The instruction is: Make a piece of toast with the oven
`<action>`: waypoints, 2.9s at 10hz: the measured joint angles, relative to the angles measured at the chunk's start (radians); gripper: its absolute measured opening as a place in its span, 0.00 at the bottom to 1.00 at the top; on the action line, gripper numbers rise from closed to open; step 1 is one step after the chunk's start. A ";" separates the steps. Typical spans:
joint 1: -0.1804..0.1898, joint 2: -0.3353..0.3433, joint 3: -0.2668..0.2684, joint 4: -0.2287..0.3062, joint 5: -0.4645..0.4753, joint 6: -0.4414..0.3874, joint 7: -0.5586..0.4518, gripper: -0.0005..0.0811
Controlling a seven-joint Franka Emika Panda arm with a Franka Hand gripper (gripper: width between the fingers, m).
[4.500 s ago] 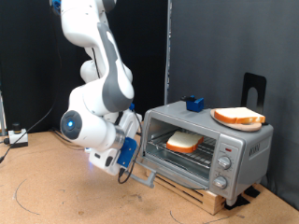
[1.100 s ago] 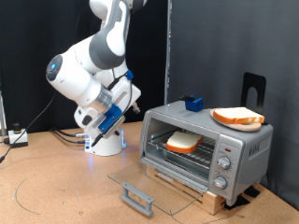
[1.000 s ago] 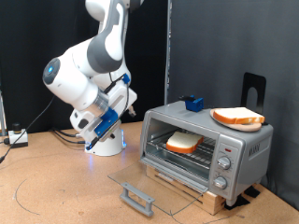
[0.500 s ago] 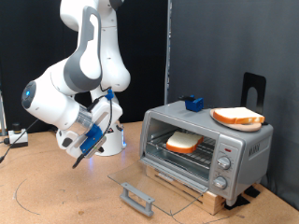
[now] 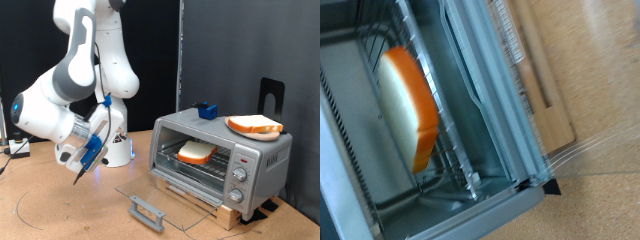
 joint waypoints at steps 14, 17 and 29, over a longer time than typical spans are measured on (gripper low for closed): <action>0.113 0.375 -0.038 0.021 -0.369 0.134 0.045 0.99; 0.101 0.334 0.003 -0.040 -0.302 0.167 0.019 0.99; -0.005 0.065 0.160 -0.055 -0.002 -0.037 -0.094 0.99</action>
